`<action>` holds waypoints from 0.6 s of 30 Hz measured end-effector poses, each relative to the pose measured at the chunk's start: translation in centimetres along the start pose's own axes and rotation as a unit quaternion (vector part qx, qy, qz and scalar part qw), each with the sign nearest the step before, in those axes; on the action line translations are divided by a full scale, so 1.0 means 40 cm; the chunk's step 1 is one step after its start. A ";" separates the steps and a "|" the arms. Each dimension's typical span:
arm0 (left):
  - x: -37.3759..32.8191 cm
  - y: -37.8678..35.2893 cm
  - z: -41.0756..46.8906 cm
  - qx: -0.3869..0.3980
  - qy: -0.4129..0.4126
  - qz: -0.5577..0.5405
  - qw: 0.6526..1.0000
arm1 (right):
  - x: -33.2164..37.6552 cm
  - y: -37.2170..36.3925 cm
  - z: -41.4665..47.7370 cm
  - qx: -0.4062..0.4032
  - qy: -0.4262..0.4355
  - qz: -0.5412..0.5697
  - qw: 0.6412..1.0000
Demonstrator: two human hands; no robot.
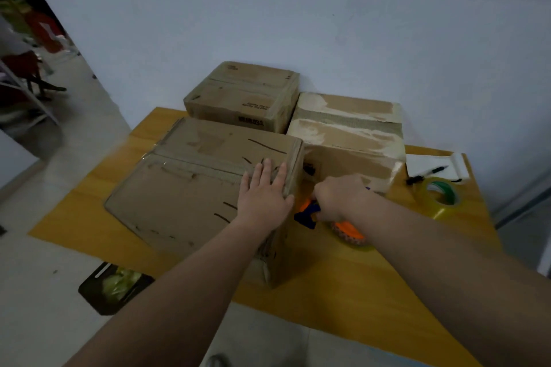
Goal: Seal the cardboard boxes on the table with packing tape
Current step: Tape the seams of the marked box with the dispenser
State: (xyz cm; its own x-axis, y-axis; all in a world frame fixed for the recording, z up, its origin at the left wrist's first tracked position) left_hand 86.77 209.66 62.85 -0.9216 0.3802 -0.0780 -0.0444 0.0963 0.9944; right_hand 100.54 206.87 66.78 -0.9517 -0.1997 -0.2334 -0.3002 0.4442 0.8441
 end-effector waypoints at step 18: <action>0.014 -0.008 -0.005 0.007 -0.004 -0.030 1.000 | -0.043 -0.409 0.039 -0.033 -0.254 0.724 0.640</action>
State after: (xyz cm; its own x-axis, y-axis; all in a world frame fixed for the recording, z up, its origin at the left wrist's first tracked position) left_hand 86.20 209.67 62.49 -0.9144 0.3806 -0.1379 -0.0938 0.1323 0.9868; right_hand 107.00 201.30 52.61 -0.1318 0.6966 0.7053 0.9086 -0.1996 0.3669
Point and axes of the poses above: each hand's wrist, its own z-axis towards the middle knuckle, its own y-axis out of the back of the hand, x = y × z, the point moved 3 cm from there along z, towards the middle knuckle
